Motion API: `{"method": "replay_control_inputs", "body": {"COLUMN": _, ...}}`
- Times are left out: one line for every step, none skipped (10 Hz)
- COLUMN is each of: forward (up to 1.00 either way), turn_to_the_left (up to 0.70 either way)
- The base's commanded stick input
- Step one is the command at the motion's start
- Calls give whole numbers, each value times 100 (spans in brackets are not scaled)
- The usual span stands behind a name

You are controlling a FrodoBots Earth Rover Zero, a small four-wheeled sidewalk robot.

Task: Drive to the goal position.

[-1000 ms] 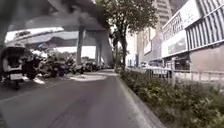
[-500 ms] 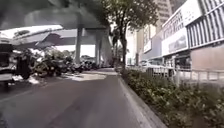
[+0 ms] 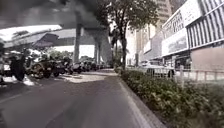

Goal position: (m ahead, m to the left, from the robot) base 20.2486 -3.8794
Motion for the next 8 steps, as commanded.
{"method": "replay_control_inputs", "body": {"forward": 45, "turn_to_the_left": 0}}
{"method": "replay_control_inputs", "body": {"forward": 45, "turn_to_the_left": 0}}
{"method": "replay_control_inputs", "body": {"forward": 45, "turn_to_the_left": 4}}
{"method": "replay_control_inputs", "body": {"forward": 45, "turn_to_the_left": 27}}
{"method": "replay_control_inputs", "body": {"forward": 45, "turn_to_the_left": 20}}
{"method": "replay_control_inputs", "body": {"forward": 45, "turn_to_the_left": 0}}
{"method": "replay_control_inputs", "body": {"forward": 45, "turn_to_the_left": 0}}
{"method": "replay_control_inputs", "body": {"forward": 45, "turn_to_the_left": 0}}
